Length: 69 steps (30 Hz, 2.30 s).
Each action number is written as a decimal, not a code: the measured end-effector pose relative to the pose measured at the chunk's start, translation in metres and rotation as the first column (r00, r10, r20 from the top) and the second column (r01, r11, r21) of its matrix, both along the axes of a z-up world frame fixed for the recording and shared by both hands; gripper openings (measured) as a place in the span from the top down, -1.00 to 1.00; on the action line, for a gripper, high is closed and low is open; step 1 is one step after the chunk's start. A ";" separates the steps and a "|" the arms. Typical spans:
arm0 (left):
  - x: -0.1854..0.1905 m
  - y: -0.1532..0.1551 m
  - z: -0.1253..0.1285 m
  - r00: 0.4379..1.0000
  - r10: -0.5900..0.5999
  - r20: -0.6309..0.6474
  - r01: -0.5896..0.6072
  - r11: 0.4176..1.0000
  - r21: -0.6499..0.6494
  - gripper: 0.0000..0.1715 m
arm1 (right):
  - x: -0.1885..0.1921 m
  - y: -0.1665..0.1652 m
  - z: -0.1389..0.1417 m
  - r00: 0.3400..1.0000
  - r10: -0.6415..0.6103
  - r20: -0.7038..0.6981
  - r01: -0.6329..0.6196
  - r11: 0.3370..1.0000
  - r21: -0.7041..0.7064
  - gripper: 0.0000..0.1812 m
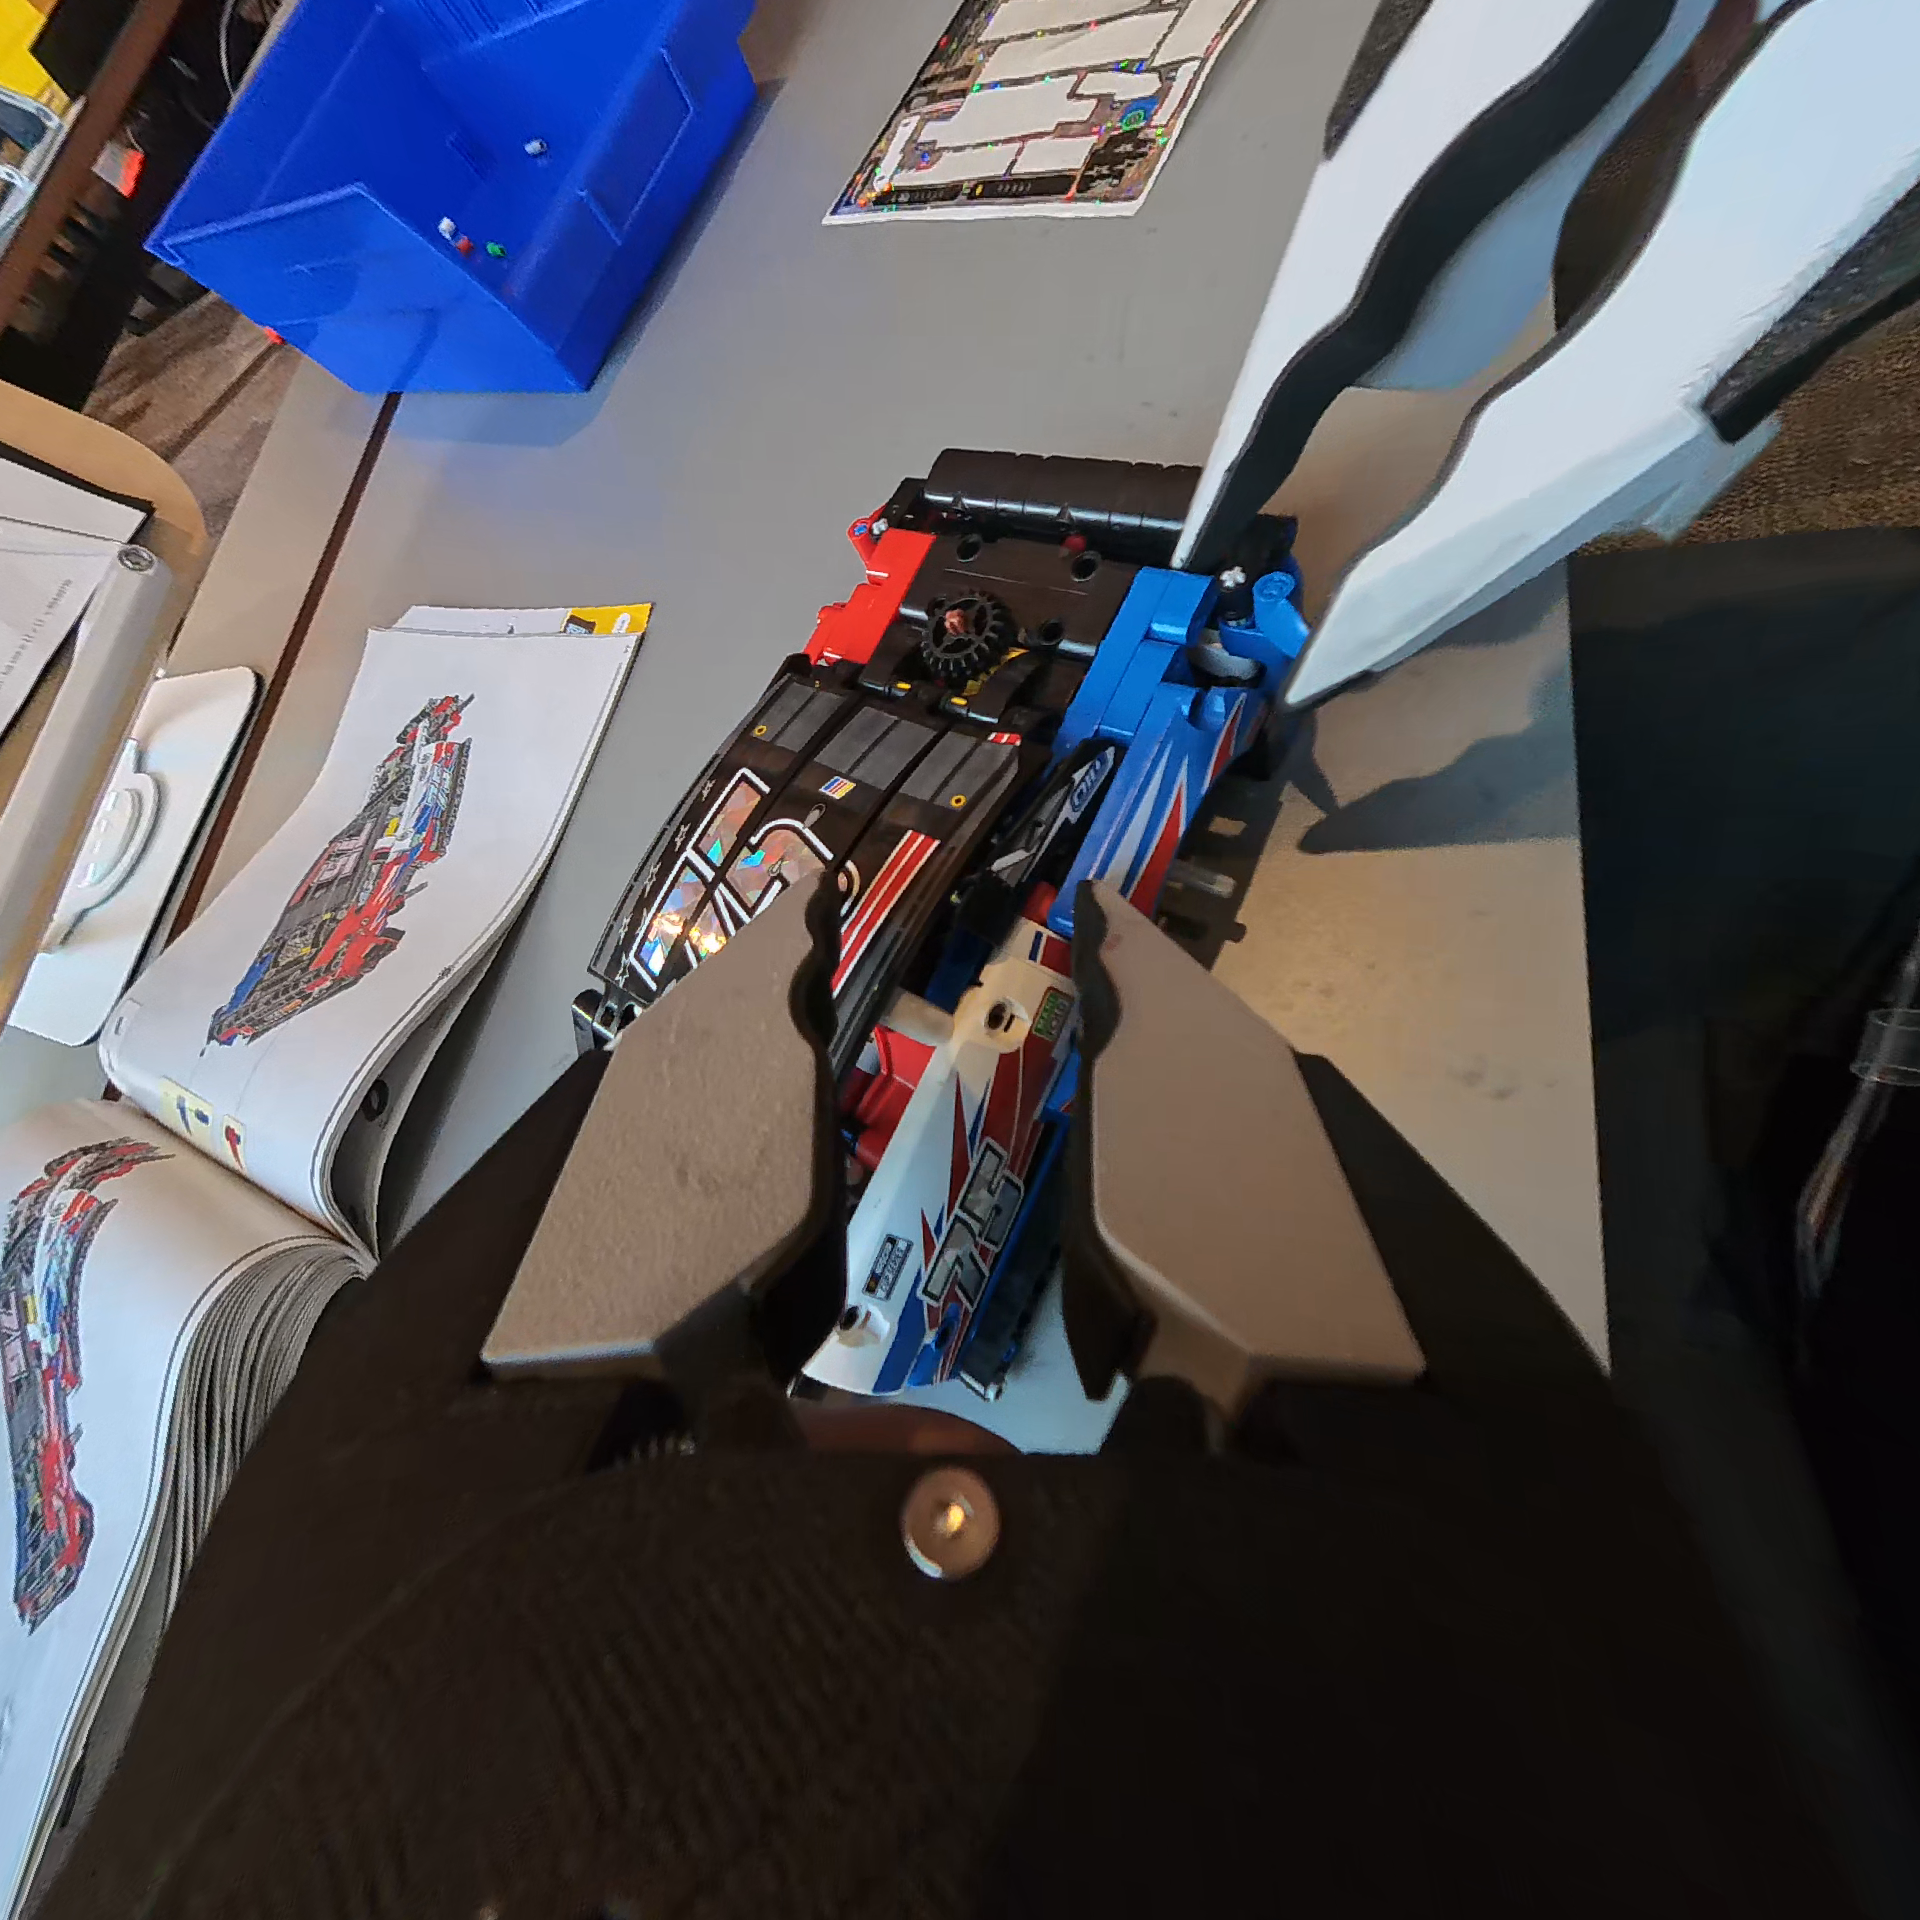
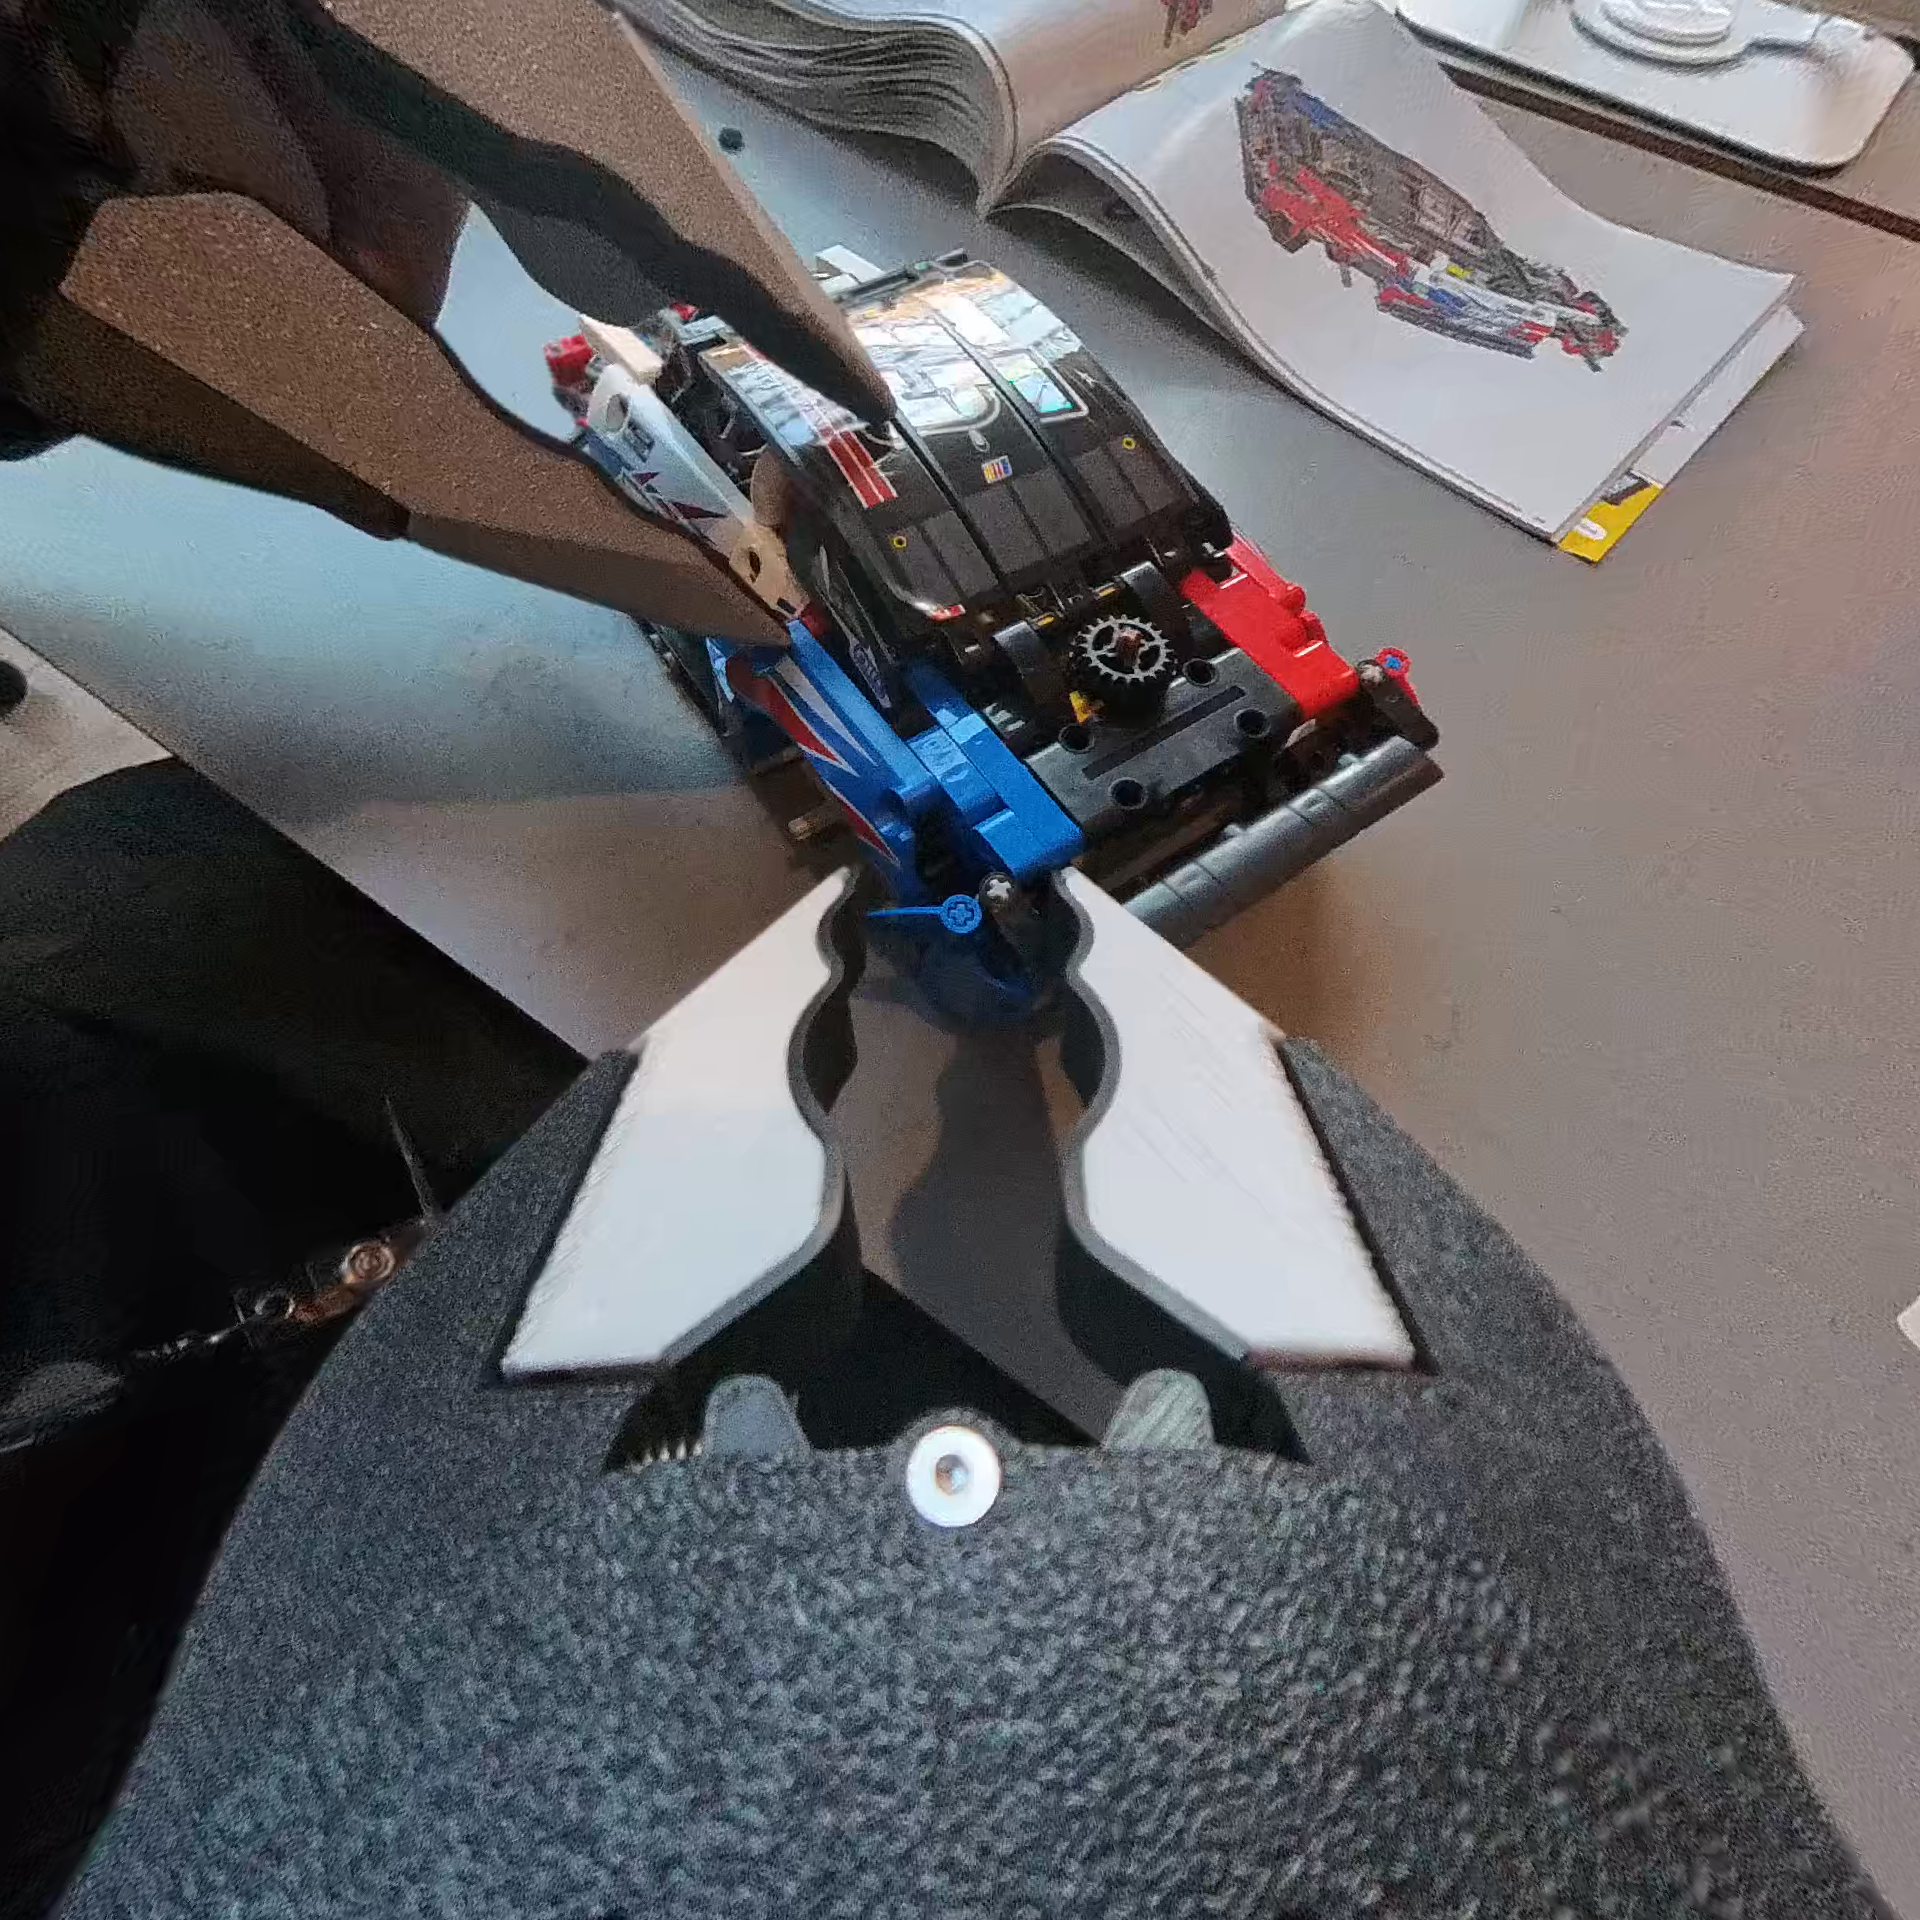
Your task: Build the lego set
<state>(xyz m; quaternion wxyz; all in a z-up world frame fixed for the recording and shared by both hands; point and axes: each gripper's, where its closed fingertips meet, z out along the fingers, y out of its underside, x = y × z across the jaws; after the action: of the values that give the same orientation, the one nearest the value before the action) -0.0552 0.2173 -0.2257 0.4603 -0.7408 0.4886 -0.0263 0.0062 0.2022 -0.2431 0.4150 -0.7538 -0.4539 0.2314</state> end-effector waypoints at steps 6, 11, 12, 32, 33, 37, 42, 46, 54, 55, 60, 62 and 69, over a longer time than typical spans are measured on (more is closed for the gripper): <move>0.000 0.000 0.000 1.000 0.011 -0.009 -0.011 1.000 0.001 0.52 | 0.003 -0.003 -0.001 0.994 0.108 0.033 -0.107 0.994 -0.033 0.64; 0.000 -0.001 0.000 1.000 0.017 -0.015 -0.017 1.000 0.001 0.51 | 0.003 -0.004 -0.002 0.990 0.116 0.075 -0.116 0.993 -0.006 0.61; 0.000 -0.001 0.000 1.000 0.018 -0.016 -0.018 1.000 0.000 0.51 | 0.003 -0.004 -0.002 0.989 0.123 0.081 -0.122 0.992 -0.020 0.62; -0.003 -0.001 0.002 0.999 0.030 -0.031 -0.030 1.000 0.008 0.56 | 0.017 -0.002 -0.009 0.756 0.507 0.413 -0.536 0.842 -0.052 0.83; -0.003 -0.001 0.002 0.999 0.031 -0.031 -0.031 0.999 0.007 0.56 | 0.017 -0.002 -0.008 0.760 0.503 0.412 -0.534 0.844 -0.047 0.83; 0.001 -0.010 0.009 0.999 0.013 0.048 -0.010 0.998 -0.054 0.50 | 0.016 -0.009 -0.003 0.802 0.503 0.323 -0.503 0.860 -0.089 0.70; -0.033 0.009 0.064 0.948 0.114 0.299 -0.054 0.978 -0.202 0.43 | 0.009 -0.011 0.057 0.828 0.560 0.008 -0.559 0.828 -0.047 0.58; -0.122 0.084 0.062 0.894 0.411 0.179 -0.353 0.891 -0.284 0.03 | 0.003 0.054 0.093 0.876 0.450 -0.174 -0.457 0.889 0.001 0.45; -0.166 0.167 0.019 0.848 0.524 0.078 -0.452 0.794 -0.406 0.04 | -0.069 0.235 0.064 0.944 0.256 -0.209 -0.295 0.938 -0.184 0.37; -0.164 0.177 0.011 0.858 0.511 0.051 -0.450 0.795 -0.406 0.03 | -0.081 0.253 0.056 0.948 0.257 -0.187 -0.292 0.938 -0.188 0.36; -0.151 0.215 -0.034 0.887 0.448 -0.110 -0.448 0.778 -0.440 -0.06 | -0.121 0.287 0.000 0.942 0.337 -0.002 -0.328 0.916 -0.229 0.36; -0.156 0.220 -0.049 0.884 0.421 -0.204 -0.468 0.782 -0.413 0.00 | -0.124 0.287 -0.018 0.919 0.378 0.108 -0.353 0.915 -0.197 0.33; -0.161 0.215 -0.030 0.887 0.440 -0.140 -0.460 0.816 -0.349 0.73 | -0.123 0.277 -0.046 0.870 0.442 0.218 -0.414 0.895 -0.166 0.25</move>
<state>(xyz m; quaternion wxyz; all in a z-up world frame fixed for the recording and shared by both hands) -0.2162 0.4324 -0.2557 0.2909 -0.9091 0.2978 0.0104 -0.1173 0.4797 -0.2886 0.2492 -0.6798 -0.6443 0.2465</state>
